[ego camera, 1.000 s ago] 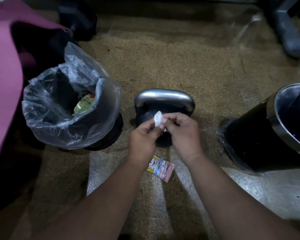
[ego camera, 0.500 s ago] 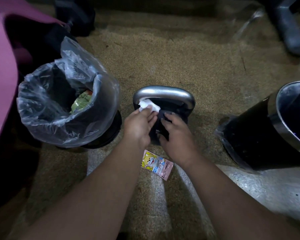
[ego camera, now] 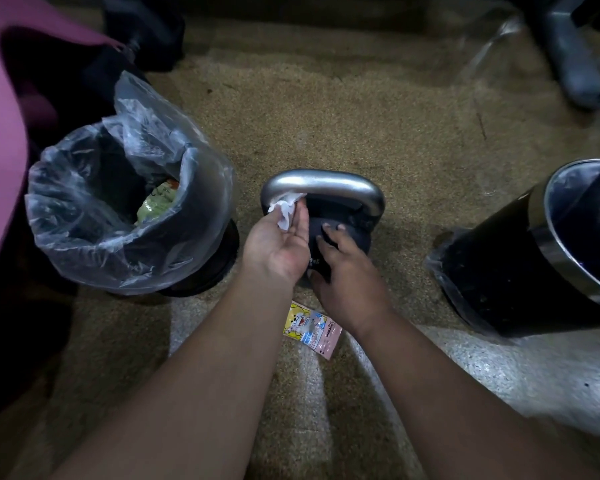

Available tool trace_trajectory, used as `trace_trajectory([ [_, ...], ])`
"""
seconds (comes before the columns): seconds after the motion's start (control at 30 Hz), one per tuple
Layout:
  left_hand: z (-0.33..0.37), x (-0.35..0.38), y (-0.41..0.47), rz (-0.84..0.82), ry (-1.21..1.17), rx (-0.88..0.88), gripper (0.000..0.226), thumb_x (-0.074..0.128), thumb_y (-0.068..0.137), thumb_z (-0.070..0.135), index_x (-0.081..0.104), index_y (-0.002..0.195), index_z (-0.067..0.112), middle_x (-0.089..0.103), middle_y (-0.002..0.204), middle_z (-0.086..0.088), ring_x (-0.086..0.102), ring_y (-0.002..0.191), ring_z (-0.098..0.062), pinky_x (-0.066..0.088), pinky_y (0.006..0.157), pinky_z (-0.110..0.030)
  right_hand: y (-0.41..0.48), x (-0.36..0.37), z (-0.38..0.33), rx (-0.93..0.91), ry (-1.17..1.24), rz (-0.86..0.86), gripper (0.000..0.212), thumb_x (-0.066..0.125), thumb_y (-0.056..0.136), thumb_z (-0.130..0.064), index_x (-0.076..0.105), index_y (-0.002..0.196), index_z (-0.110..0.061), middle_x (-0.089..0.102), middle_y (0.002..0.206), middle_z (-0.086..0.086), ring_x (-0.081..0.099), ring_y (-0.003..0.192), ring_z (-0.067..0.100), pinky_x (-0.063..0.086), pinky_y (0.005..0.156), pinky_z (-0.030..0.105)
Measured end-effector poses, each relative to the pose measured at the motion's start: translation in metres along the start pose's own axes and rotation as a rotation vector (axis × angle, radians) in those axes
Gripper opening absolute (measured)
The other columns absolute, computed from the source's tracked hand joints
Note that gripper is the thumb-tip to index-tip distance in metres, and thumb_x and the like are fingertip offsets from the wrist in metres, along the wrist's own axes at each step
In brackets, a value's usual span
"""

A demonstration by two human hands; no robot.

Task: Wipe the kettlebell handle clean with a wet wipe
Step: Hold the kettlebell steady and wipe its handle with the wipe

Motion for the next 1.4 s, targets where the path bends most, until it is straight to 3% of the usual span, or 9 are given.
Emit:
trace_trajectory([
  [0.17, -0.002, 0.004, -0.005, 0.009, 0.005, -0.015, 0.018, 0.051, 0.100, 0.004, 0.058, 0.110, -0.008, 0.065, 0.091, -0.018, 0.068, 0.088, -0.026, 0.054, 0.093, -0.032, 0.000, 0.001, 0.003, 0.005, 0.004, -0.003, 0.061, 0.061, 0.088, -0.031, 0.044, 0.144, -0.015, 0.027, 0.157, -0.003, 0.016, 0.147, 0.014, 0.010, 0.111, 0.018],
  [0.3, -0.002, 0.007, -0.006, 0.021, 0.018, -0.021, 0.017, 0.050, 0.101, 0.005, 0.060, 0.104, -0.007, 0.066, 0.088, -0.017, 0.065, 0.110, -0.025, 0.053, 0.095, -0.031, -0.002, 0.004, 0.004, 0.006, -0.002, -0.003, 0.059, 0.058, 0.088, -0.030, 0.044, 0.144, -0.016, 0.026, 0.157, -0.003, 0.018, 0.147, 0.015, 0.019, 0.116, 0.023],
  [0.4, -0.007, 0.006, -0.011, 0.014, 0.012, -0.039, 0.020, 0.049, 0.101, 0.006, 0.057, 0.115, -0.007, 0.065, 0.090, -0.019, 0.066, 0.105, -0.025, 0.055, 0.091, -0.031, -0.002, 0.004, 0.006, 0.003, 0.005, 0.001, 0.058, 0.057, 0.088, -0.030, 0.046, 0.143, -0.016, 0.027, 0.157, -0.003, 0.021, 0.146, 0.016, 0.025, 0.116, 0.026],
  [0.6, -0.005, 0.006, -0.008, 0.023, 0.027, -0.031, 0.019, 0.048, 0.101, 0.006, 0.060, 0.099, -0.008, 0.067, 0.088, -0.017, 0.065, 0.113, -0.024, 0.054, 0.092, -0.028, -0.002, 0.005, 0.006, 0.000, 0.014, 0.014, 0.057, 0.059, 0.088, -0.028, 0.047, 0.142, -0.016, 0.029, 0.156, -0.004, 0.020, 0.146, 0.016, 0.021, 0.115, 0.025],
  [0.87, -0.002, -0.001, -0.006, 0.039, 0.020, -0.022, 0.021, 0.048, 0.102, 0.009, 0.058, 0.111, -0.007, 0.067, 0.089, -0.017, 0.065, 0.114, -0.022, 0.057, 0.078, -0.026, -0.002, 0.006, 0.006, 0.004, 0.053, 0.029, 0.057, 0.062, 0.085, -0.022, 0.050, 0.140, -0.012, 0.032, 0.155, -0.001, 0.023, 0.146, 0.018, 0.021, 0.116, 0.025],
  [0.97, -0.007, 0.002, -0.014, -0.008, -0.005, -0.044, 0.020, 0.049, 0.102, 0.008, 0.058, 0.109, -0.009, 0.068, 0.092, -0.020, 0.068, 0.104, -0.025, 0.061, 0.068, -0.029, -0.002, 0.005, 0.006, 0.002, 0.039, 0.024, 0.056, 0.060, 0.088, -0.025, 0.048, 0.141, -0.013, 0.030, 0.156, -0.001, 0.020, 0.146, 0.017, 0.017, 0.115, 0.022],
  [1.1, -0.004, 0.002, -0.011, 0.002, -0.008, -0.022, 0.020, 0.049, 0.101, 0.007, 0.060, 0.103, -0.009, 0.069, 0.086, -0.020, 0.066, 0.110, -0.025, 0.059, 0.073, -0.028, -0.002, 0.006, 0.007, 0.011, 0.042, 0.029, 0.057, 0.060, 0.087, -0.024, 0.048, 0.141, -0.014, 0.030, 0.156, -0.002, 0.020, 0.147, 0.016, 0.014, 0.114, 0.020],
  [1.23, -0.007, 0.006, -0.013, -0.009, -0.046, -0.041, 0.020, 0.049, 0.101, 0.007, 0.059, 0.098, -0.010, 0.070, 0.068, -0.020, 0.067, 0.104, -0.026, 0.060, 0.066, -0.029, -0.002, 0.007, 0.007, -0.001, 0.018, 0.024, 0.057, 0.059, 0.088, -0.026, 0.047, 0.142, -0.013, 0.030, 0.156, -0.001, 0.020, 0.146, 0.017, 0.015, 0.114, 0.020],
  [1.4, -0.005, 0.005, -0.010, 0.014, -0.043, -0.005, 0.020, 0.048, 0.101, 0.006, 0.060, 0.094, -0.009, 0.070, 0.067, -0.017, 0.065, 0.113, -0.025, 0.057, 0.078, -0.027, -0.001, 0.008, 0.008, -0.003, 0.020, 0.022, 0.058, 0.058, 0.086, -0.025, 0.047, 0.142, -0.015, 0.030, 0.156, -0.002, 0.021, 0.146, 0.017, 0.018, 0.116, 0.024],
])
Point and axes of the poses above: each hand's wrist, its own y-axis towards the middle knuckle, its own x-axis out of the palm, z = x × y, the point moved 8 cm from there along y, towards the middle knuckle
